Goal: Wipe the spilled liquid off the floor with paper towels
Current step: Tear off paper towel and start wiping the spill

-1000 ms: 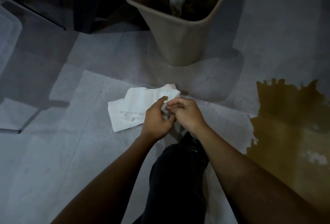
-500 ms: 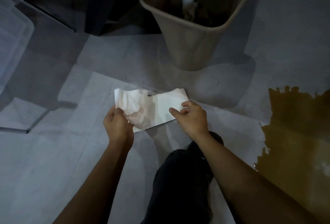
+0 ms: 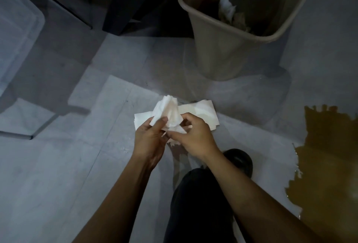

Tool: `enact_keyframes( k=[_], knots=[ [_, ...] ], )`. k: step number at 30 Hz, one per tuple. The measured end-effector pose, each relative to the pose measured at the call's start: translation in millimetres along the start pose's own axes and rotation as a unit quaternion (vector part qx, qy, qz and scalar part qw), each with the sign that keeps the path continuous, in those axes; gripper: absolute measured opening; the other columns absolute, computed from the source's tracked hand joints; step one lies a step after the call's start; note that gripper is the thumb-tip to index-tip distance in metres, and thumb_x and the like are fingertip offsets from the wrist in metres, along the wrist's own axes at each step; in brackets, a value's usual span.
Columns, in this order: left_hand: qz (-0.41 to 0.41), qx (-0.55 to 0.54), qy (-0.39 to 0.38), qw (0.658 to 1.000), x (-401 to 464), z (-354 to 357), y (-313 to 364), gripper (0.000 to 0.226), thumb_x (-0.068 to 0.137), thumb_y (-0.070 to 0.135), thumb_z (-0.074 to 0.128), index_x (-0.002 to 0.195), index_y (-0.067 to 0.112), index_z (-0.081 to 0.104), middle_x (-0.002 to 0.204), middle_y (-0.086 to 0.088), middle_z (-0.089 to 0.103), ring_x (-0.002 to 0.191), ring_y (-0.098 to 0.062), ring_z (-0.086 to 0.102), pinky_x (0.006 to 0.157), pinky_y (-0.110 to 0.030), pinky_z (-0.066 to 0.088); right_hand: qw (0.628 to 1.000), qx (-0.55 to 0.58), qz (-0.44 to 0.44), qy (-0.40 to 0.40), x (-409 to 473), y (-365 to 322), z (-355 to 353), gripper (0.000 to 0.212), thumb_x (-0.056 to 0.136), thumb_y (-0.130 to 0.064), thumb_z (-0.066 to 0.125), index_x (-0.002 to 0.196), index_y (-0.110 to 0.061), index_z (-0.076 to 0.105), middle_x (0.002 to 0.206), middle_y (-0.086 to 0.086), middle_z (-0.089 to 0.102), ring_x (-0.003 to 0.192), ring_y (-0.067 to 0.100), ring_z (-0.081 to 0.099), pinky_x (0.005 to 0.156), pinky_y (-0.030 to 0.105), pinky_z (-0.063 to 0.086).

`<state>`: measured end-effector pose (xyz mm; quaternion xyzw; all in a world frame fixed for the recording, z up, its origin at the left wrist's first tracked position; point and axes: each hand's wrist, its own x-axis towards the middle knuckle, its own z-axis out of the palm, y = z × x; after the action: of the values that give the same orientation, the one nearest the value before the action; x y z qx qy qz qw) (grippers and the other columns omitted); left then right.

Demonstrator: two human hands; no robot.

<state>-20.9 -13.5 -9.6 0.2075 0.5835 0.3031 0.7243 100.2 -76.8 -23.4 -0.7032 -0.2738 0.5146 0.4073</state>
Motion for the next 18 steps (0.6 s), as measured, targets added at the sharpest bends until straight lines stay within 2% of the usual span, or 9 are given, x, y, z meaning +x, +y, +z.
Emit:
enact_keyframes(
  k=[2, 4, 8, 12, 14, 16, 18],
  knots=[
    [-0.008, -0.012, 0.009, 1.0, 0.1, 2.2, -1.0, 0.016, 0.1, 0.005, 0.06, 0.113, -0.003, 0.066, 0.11, -0.025, 0.073, 0.099, -0.036, 0.074, 0.081, -0.043, 0.063, 0.999, 0.004, 0.003, 0.047, -0.9, 0.6, -5.4, 0.029, 0.074, -0.023, 0.088, 0.097, -0.027, 0.071, 0.089, -0.01, 0.07, 0.08, 0.008, 0.07, 0.073, 0.033, 0.061],
    [-0.014, -0.032, 0.018, 0.999, -0.7, 2.1, -2.4, 0.02, 0.102, 0.011, 0.058, 0.118, 0.0, 0.065, 0.111, -0.021, 0.074, 0.101, -0.034, 0.074, 0.084, -0.044, 0.063, 0.998, 0.011, 0.018, 0.066, -0.2, 4.4, -13.7, 0.025, 0.076, -0.016, 0.086, 0.095, -0.026, 0.072, 0.088, -0.007, 0.069, 0.077, 0.011, 0.07, 0.07, 0.03, 0.06],
    [-0.047, -0.086, 0.043, 0.994, -4.4, 2.6, -6.6, 0.026, 0.105, 0.018, 0.055, 0.126, 0.005, 0.063, 0.115, -0.017, 0.074, 0.103, -0.031, 0.074, 0.079, -0.045, 0.062, 0.997, 0.039, 0.04, 0.047, -3.3, 12.6, -26.5, 0.016, 0.08, -0.008, 0.082, 0.091, -0.018, 0.076, 0.082, 0.001, 0.072, 0.074, 0.013, 0.07, 0.068, 0.027, 0.057],
    [-0.099, -0.123, 0.018, 0.987, -12.1, 14.9, -11.5, 0.043, 0.104, 0.028, 0.052, 0.138, 0.002, 0.057, 0.122, -0.02, 0.071, 0.109, -0.034, 0.071, 0.086, -0.044, 0.061, 0.988, 0.143, 0.04, 0.045, -6.3, 6.4, -28.7, 0.016, 0.083, -0.003, 0.079, 0.091, -0.016, 0.075, 0.087, 0.011, 0.075, 0.08, 0.023, 0.073, 0.07, 0.03, 0.059],
    [-0.108, -0.123, -0.001, 0.986, -14.2, 23.4, -11.3, 0.044, 0.105, 0.03, 0.05, 0.138, 0.002, 0.057, 0.12, -0.02, 0.072, 0.107, -0.033, 0.072, 0.086, -0.044, 0.062, 0.989, 0.141, 0.011, 0.045, -3.2, 0.9, -30.8, 0.018, 0.084, -0.003, 0.078, 0.094, -0.018, 0.074, 0.087, 0.009, 0.075, 0.083, 0.023, 0.074, 0.074, 0.03, 0.059],
    [-0.114, -0.129, -0.021, 0.985, -14.1, 31.3, -6.5, 0.042, 0.106, 0.032, 0.049, 0.136, 0.003, 0.058, 0.119, -0.019, 0.073, 0.102, -0.031, 0.074, 0.08, -0.043, 0.063, 0.985, 0.161, -0.007, 0.057, -1.6, -3.9, -35.9, 0.021, 0.083, -0.003, 0.079, 0.094, -0.021, 0.073, 0.086, 0.005, 0.073, 0.079, 0.02, 0.072, 0.071, 0.03, 0.057],
    [-0.115, -0.14, -0.028, 0.983, -13.2, 36.2, 0.2, 0.043, 0.106, 0.034, 0.049, 0.136, 0.005, 0.059, 0.121, -0.018, 0.073, 0.1, -0.03, 0.075, 0.075, -0.041, 0.064, 0.981, 0.174, -0.021, 0.078, -1.5, -6.8, -44.2, 0.027, 0.08, -0.013, 0.084, 0.096, -0.031, 0.072, 0.091, -0.001, 0.071, 0.082, 0.018, 0.07, 0.069, 0.033, 0.058]
  ],
)
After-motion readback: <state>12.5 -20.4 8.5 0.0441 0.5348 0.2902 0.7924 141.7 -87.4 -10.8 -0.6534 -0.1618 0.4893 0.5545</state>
